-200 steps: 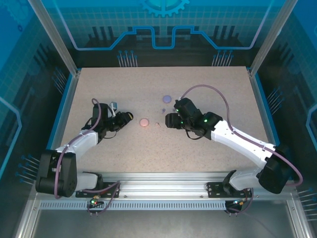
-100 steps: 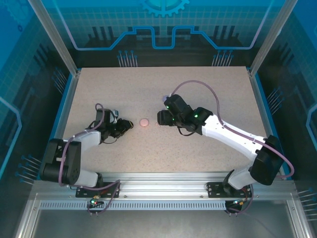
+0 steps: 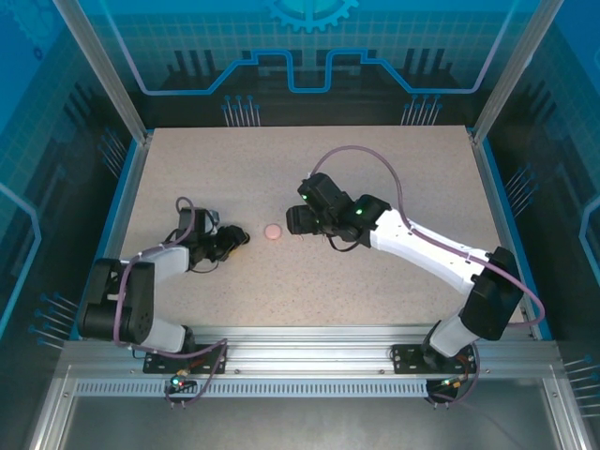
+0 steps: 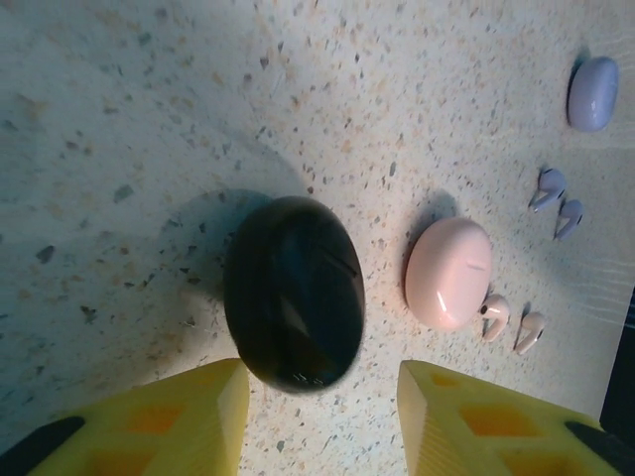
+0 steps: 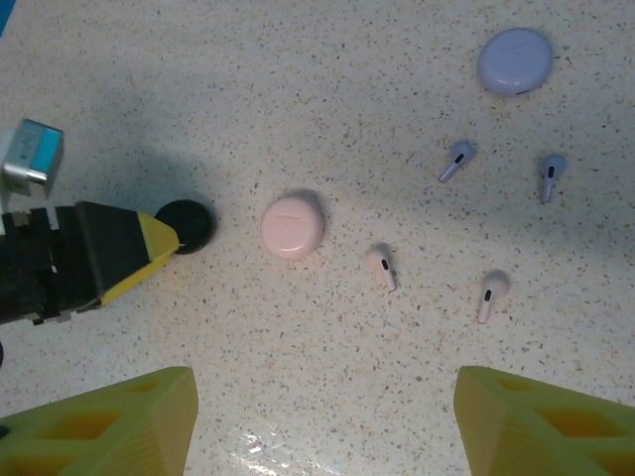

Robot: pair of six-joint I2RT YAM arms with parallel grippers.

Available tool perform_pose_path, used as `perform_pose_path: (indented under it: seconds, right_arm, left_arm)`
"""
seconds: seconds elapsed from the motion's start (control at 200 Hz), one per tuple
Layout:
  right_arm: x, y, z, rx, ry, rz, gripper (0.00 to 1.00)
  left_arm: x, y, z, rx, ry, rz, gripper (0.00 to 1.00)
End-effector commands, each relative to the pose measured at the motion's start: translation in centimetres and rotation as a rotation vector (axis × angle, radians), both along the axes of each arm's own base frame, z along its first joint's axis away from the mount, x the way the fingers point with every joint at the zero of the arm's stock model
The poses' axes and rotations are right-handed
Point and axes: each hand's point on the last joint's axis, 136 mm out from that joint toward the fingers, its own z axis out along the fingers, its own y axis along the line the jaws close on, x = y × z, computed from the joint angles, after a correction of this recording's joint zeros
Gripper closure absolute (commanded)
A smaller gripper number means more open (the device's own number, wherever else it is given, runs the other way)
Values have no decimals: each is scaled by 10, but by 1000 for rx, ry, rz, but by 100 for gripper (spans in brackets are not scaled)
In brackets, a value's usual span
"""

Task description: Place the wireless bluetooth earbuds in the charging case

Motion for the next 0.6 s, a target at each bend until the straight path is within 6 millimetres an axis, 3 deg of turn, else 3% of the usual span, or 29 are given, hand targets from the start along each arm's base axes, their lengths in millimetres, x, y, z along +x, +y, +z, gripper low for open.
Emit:
perform_pose_path:
  seconds: [0.0, 0.225, 0.395, 0.485, 0.595]
  right_arm:
    - [-1, 5, 3, -38, -11, 23, 29]
    - [4, 17, -2, -79, 2, 46, 27]
    - [11, 31, -16, -111, 32, 65, 26]
    - [15, 37, -27, -136, 62, 60, 26]
    - [22, 47, -41, -155, 96, 31, 26]
  left_arm:
    - [-1, 13, 12, 44, -24, 25, 53]
    - [2, 22, 49, 64, -87, 60, 45]
    - [7, 27, 93, 92, -176, 83, 36]
    - [10, 35, 115, 132, -222, 109, 28]
    - [12, 46, 142, 188, -297, 146, 10]
